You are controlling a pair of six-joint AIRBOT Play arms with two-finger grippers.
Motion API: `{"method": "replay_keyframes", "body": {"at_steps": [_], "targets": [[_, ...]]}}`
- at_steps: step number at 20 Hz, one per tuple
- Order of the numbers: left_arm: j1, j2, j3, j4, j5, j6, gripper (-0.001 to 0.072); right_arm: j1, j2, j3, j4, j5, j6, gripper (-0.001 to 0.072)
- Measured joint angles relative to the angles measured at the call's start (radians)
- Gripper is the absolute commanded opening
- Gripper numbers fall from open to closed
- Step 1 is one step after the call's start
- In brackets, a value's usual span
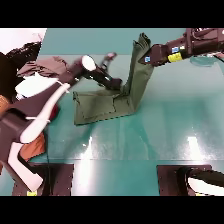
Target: Fold the shirts.
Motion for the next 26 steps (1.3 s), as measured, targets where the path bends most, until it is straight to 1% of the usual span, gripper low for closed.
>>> {"method": "replay_keyframes", "body": {"at_steps": [3, 5, 6, 7, 8, 9, 10, 13, 17, 19, 21, 22, 23, 24, 26], "targets": [[0.138, 0.116, 0.0, 0.065, -0.05, 0.0, 0.0029, 0.094, -0.045, 0.0, 0.008, -0.066, -0.021, 0.002], [0.232, 0.193, 0.0, 0.095, -0.074, 0.001, 0.003, 0.179, -0.105, 0.0, 0.05, -0.138, -0.062, 0.002], [0.275, 0.232, 0.0, 0.102, -0.084, 0.002, 0.003, 0.227, -0.143, 0.0, 0.083, -0.188, -0.092, 0.0062], [0.311, 0.265, 0.0, 0.107, -0.092, 0.003, 0.003, 0.271, -0.18, 0.0, 0.111, -0.237, -0.119, 0.029], [0.348, 0.296, 0.0, 0.113, -0.101, 0.003, 0.003, 0.318, -0.221, 0.001, 0.14, -0.294, -0.146, 0.0437], [0.378, 0.322, 0.0, 0.117, -0.109, 0.003, 0.003, 0.356, -0.257, 0.002, 0.161, -0.34, -0.165, 0.0453], [0.407, 0.346, 0.0, 0.121, -0.116, 0.007, 0.003, 0.393, -0.293, 0.002, 0.175, -0.375, -0.179, 0.0452], [0.454, 0.388, 0.0, 0.124, -0.147, 0.02, 0.003, 0.441, -0.357, 0.002, 0.188, -0.389, -0.206, 0.0446], [0.478, 0.408, 0.0, 0.127, -0.187, 0.026, 0.003, 0.371, -0.35, -0.003, 0.093, -0.26, -0.212, 0.0447], [0.482, 0.411, -0.001, 0.127, -0.211, 0.027, 0.003, 0.29, -0.32, -0.033, 0.043, -0.194, -0.206, 0.0447], [0.484, 0.412, -0.002, 0.127, -0.232, 0.029, 0.003, 0.188, -0.285, -0.093, 0.011, -0.156, -0.177, 0.0451], [0.485, 0.412, -0.002, 0.127, -0.239, 0.029, 0.003, 0.13, -0.271, -0.133, -0.003, -0.141, -0.156, 0.0488], [0.486, 0.412, -0.002, 0.127, -0.245, 0.029, 0.003, 0.076, -0.263, -0.172, -0.011, -0.129, -0.136, 0.062], [0.486, 0.412, -0.003, 0.127, -0.249, 0.029, 0.003, 0.022, -0.257, -0.213, -0.014, -0.122, -0.116, 0.0667], [0.486, 0.412, -0.003, 0.126, -0.254, 0.029, 0.003, -0.071, -0.267, -0.29, 0.007, -0.105, -0.093, 0.0666]]}}
